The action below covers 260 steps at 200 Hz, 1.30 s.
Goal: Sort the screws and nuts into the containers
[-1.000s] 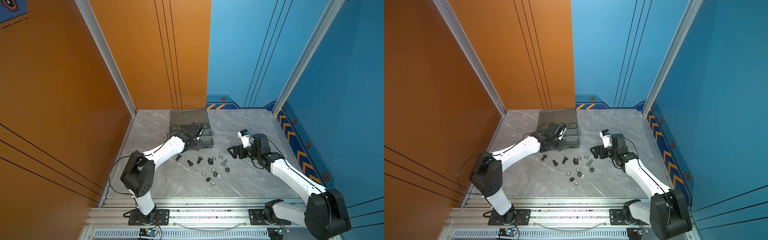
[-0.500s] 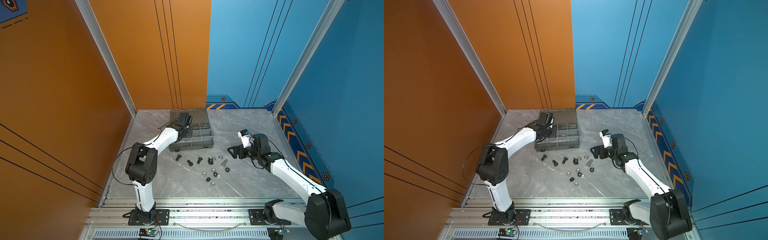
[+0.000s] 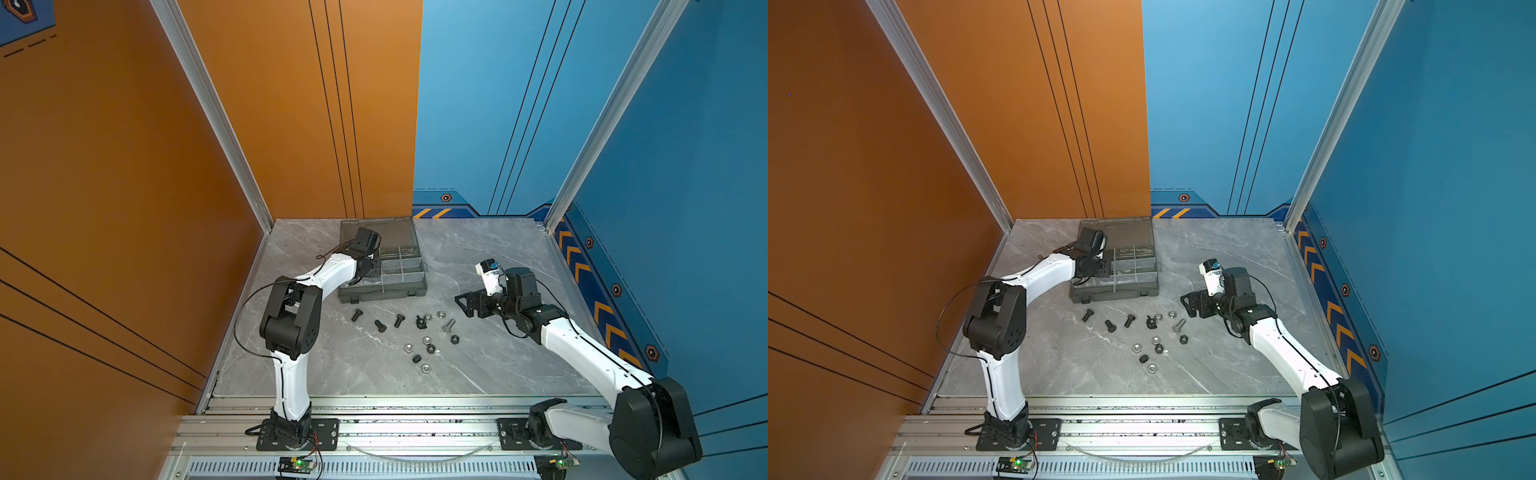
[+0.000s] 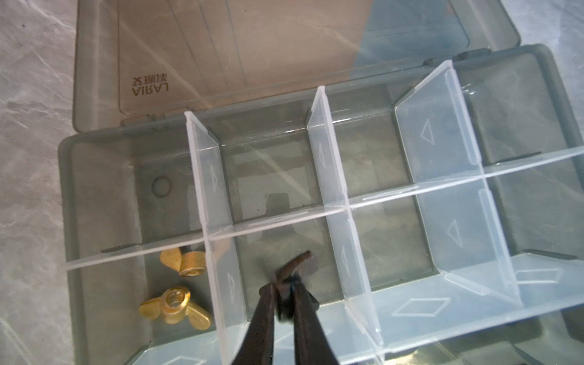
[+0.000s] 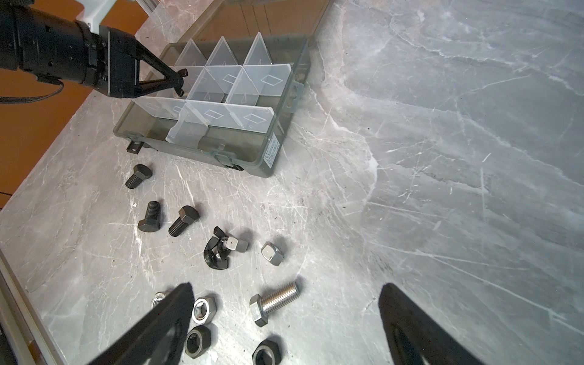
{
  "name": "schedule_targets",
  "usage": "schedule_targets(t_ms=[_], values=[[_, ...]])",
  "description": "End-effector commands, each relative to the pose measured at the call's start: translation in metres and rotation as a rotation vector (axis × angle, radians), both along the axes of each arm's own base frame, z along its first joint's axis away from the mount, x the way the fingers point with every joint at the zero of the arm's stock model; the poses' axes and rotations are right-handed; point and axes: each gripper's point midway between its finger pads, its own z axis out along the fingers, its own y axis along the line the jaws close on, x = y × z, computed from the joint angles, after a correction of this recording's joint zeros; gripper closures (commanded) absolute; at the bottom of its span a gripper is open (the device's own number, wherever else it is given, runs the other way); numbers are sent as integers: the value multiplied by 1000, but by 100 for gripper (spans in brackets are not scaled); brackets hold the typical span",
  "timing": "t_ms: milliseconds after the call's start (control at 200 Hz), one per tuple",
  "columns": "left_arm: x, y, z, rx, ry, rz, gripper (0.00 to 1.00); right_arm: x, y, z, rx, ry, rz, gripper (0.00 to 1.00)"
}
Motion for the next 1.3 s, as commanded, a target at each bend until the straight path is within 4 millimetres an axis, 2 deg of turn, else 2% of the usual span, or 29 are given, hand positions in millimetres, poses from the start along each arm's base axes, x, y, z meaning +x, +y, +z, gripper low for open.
schedule_targets(t_ms=[0, 140, 275, 425, 531, 716, 881, 1066, 1296], values=[[0, 1, 3, -17, -2, 10, 77, 1, -1, -2, 6, 4, -13, 6], [-3, -1, 12, -30, -15, 3, 71, 0, -1, 0, 9, 2, -11, 6], [-9, -11, 37, -52, -61, -27, 68, -1, -1, 0, 11, 2, -10, 5], [-28, -31, 65, -89, -95, -70, 58, -1, 1, -2, 11, 9, -4, 5], [-48, -49, 71, -140, -70, -104, 55, -2, 3, -5, 16, 21, 10, 5], [-83, -80, 65, -239, 13, -135, 52, -4, 14, -6, 28, 34, 56, 5], [-113, -99, 47, -367, 146, -99, 49, -6, 19, -9, 8, 41, 81, 6], [-133, -101, 30, -453, 236, -29, 46, -14, 36, -11, 3, 48, 158, 8], [-146, -101, 38, -611, 235, -13, 43, -24, 62, -15, -53, 57, 251, 9]])
